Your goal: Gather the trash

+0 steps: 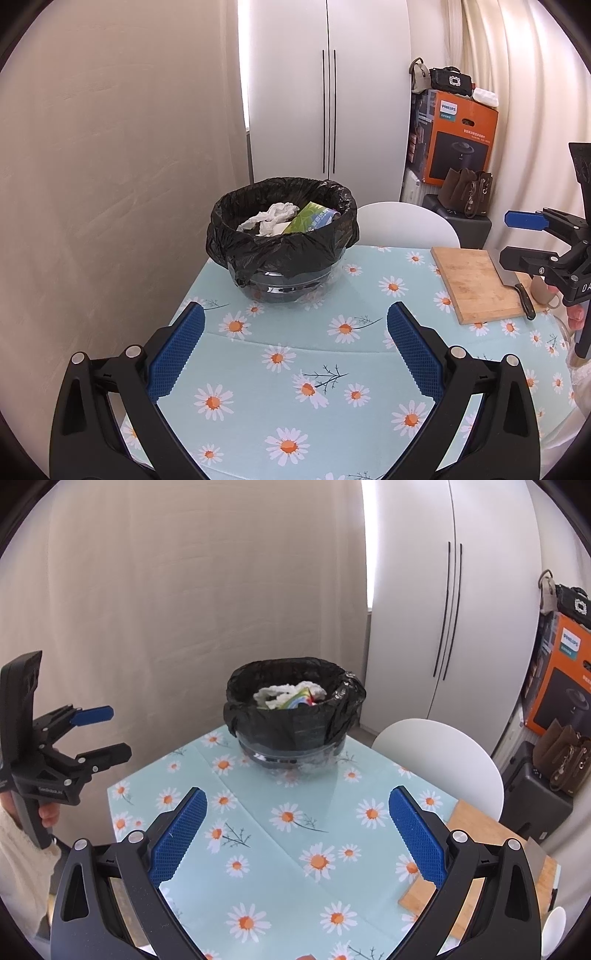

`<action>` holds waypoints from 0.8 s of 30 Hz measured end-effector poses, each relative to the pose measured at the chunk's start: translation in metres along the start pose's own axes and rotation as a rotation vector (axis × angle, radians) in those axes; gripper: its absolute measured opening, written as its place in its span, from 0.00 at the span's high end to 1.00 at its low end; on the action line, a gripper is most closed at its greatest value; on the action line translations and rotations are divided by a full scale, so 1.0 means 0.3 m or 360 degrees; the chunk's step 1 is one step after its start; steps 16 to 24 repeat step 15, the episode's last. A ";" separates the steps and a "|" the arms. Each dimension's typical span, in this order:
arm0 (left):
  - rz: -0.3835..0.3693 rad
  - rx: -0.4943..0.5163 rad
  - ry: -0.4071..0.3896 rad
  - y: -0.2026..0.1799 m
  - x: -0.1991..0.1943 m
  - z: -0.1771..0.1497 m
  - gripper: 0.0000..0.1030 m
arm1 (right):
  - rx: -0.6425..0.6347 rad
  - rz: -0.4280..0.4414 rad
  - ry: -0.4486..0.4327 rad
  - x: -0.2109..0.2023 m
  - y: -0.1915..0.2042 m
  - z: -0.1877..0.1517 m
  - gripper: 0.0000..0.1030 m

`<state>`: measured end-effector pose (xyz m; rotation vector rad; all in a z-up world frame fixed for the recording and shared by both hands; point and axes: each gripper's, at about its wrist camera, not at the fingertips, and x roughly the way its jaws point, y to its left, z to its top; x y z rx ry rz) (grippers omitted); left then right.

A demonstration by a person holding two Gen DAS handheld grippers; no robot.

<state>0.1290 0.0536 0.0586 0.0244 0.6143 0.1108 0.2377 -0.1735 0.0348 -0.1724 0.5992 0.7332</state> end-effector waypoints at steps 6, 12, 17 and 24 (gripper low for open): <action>-0.0006 0.0018 -0.0001 -0.015 0.000 -0.003 0.06 | 0.0001 -0.0003 0.0003 0.001 -0.003 -0.007 0.08; -0.0056 0.0025 -0.0009 -0.023 -0.002 -0.004 0.06 | 0.0011 -0.0016 -0.0013 -0.002 -0.010 -0.011 0.08; -0.0049 0.0027 0.0002 -0.029 0.003 -0.007 0.06 | 0.0014 -0.0022 -0.0007 0.003 -0.015 -0.015 0.08; -0.0049 0.0027 0.0002 -0.029 0.003 -0.007 0.06 | 0.0014 -0.0022 -0.0007 0.003 -0.015 -0.015 0.08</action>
